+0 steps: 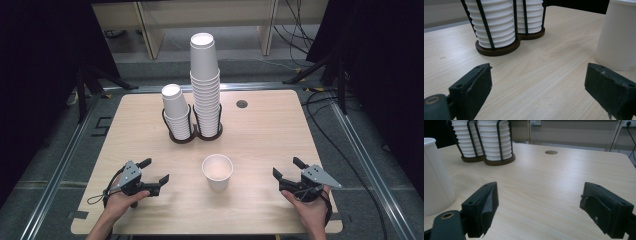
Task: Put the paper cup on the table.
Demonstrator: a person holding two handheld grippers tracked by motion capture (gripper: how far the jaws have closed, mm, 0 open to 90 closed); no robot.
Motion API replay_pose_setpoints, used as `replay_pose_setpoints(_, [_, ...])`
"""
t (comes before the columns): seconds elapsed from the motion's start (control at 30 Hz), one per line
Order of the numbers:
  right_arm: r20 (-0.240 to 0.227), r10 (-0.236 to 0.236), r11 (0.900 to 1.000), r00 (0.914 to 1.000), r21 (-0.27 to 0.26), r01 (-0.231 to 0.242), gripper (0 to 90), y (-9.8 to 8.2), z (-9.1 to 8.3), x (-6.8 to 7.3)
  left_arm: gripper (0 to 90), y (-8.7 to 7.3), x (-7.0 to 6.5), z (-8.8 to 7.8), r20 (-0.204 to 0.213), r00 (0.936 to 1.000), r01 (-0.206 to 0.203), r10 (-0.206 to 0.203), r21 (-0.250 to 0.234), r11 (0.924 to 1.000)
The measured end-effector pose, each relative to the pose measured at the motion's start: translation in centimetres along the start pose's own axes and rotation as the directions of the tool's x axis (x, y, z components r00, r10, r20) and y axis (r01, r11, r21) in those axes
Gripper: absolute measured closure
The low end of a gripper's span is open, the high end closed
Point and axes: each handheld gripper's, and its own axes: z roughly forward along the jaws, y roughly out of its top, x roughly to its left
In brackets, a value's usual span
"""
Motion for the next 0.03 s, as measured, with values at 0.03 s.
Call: replay_pose_setpoints(0.03, [0.0, -0.002, 1.0, 1.0, 0.001, 0.002, 15.1, 0.0, 0.0, -0.02, 7.2, 0.12, -0.09, -0.05, -0.001, 1.0, 0.0, 0.0, 0.008, 1.0])
